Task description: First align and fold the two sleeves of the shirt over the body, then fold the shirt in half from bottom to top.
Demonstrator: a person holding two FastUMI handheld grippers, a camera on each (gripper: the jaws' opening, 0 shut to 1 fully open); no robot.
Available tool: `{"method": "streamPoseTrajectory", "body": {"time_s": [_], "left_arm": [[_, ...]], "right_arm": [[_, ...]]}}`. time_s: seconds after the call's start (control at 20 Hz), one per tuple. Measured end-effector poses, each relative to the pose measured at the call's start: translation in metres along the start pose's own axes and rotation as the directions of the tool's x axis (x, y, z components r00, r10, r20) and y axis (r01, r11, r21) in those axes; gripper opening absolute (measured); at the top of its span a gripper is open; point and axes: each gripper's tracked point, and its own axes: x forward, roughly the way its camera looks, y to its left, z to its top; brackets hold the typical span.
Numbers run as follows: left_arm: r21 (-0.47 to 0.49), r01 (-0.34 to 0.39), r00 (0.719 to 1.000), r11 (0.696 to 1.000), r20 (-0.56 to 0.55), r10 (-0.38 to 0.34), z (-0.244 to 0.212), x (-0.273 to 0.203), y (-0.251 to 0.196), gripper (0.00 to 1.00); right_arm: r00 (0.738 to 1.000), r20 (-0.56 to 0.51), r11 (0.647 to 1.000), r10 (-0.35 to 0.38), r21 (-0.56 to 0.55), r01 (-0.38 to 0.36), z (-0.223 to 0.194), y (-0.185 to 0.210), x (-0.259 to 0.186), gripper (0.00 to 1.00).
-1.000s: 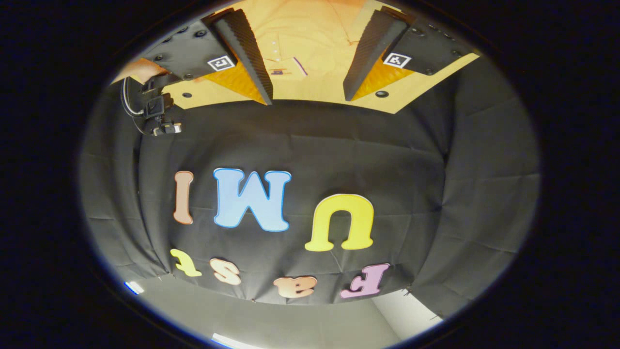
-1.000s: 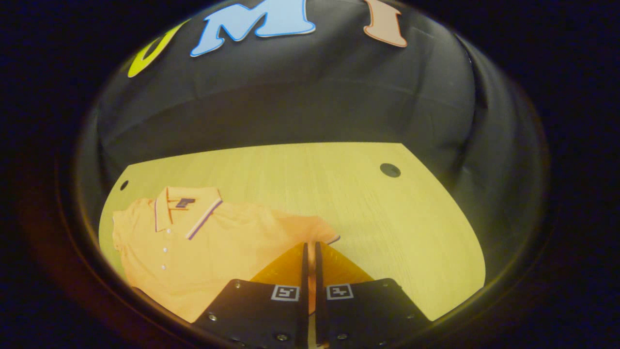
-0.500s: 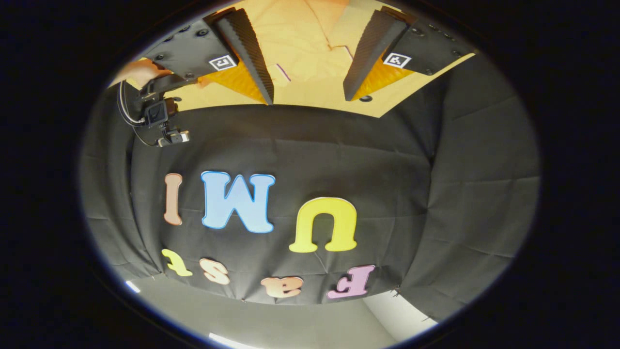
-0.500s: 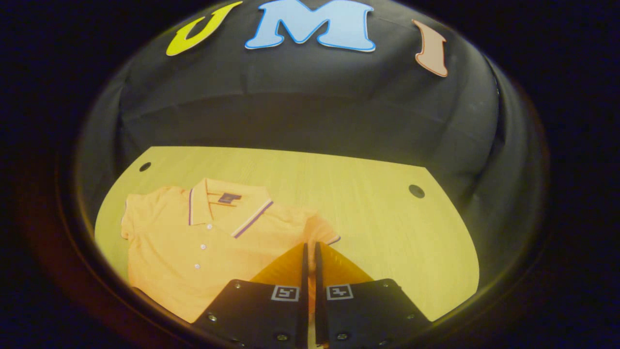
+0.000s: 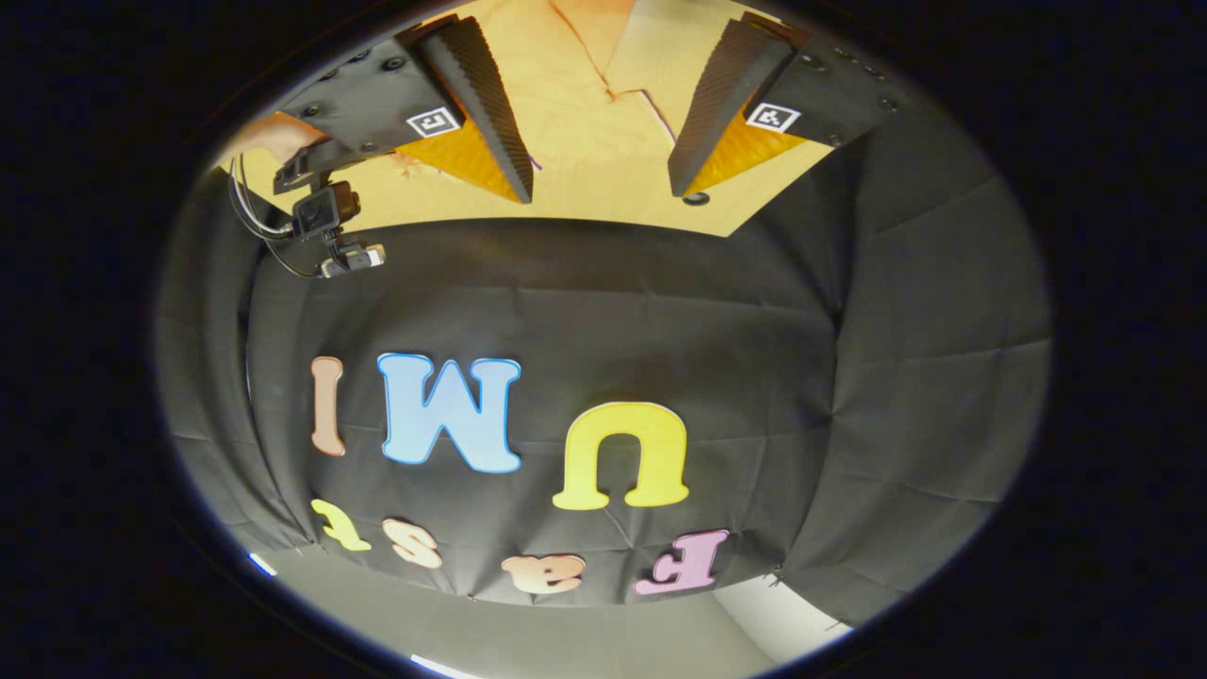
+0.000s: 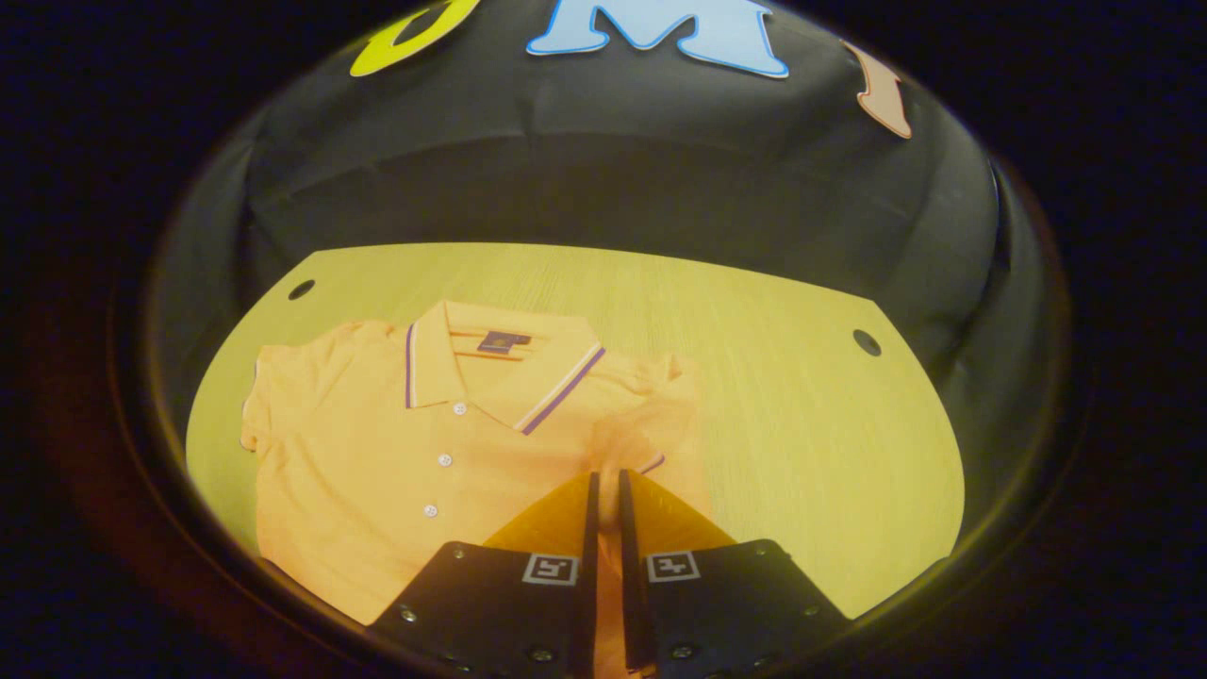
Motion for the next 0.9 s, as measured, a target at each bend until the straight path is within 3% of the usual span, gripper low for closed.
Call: {"method": "streamPoseTrajectory", "body": {"time_s": [0.25, 0.3, 0.35, 0.5, 0.65, 0.9], "left_arm": [[-0.003, 0.057, 0.998, 0.998, -0.033, -0.057, -0.017, 0.025, 0.003, 0.94], [-0.005, 0.059, 0.997, 0.998, -0.043, -0.059, -0.025, 0.030, 0.005, 0.94], [-0.011, 0.059, 0.997, 0.998, -0.052, -0.059, -0.030, 0.036, 0.008, 0.94], [-0.028, 0.055, 0.994, 0.998, -0.089, -0.057, -0.053, 0.053, 0.010, 0.94], [-0.039, 0.032, 0.991, 0.999, -0.129, -0.036, -0.075, 0.075, 0.020, 0.95], [-0.029, -0.037, 0.982, 0.999, -0.187, 0.031, -0.113, 0.108, 0.050, 0.94]], "right_arm": [[1.000, 0.013, 1.000, -0.003, 0.009, 0.003, -0.001, 0.006, -0.013, 0.42], [1.000, 0.025, 1.000, -0.003, 0.008, 0.003, 0.001, 0.005, -0.018, 0.43], [0.999, 0.036, 1.000, 0.000, 0.007, -0.001, 0.003, 0.006, -0.022, 0.66], [0.996, 0.086, 1.000, 0.008, 0.005, -0.008, 0.015, 0.001, -0.047, 0.90], [0.986, 0.165, 1.000, 0.022, 0.005, -0.023, 0.032, -0.004, -0.080, 0.97], [0.954, 0.295, 0.999, 0.041, -0.004, -0.042, 0.056, -0.008, -0.145, 0.97]]}}
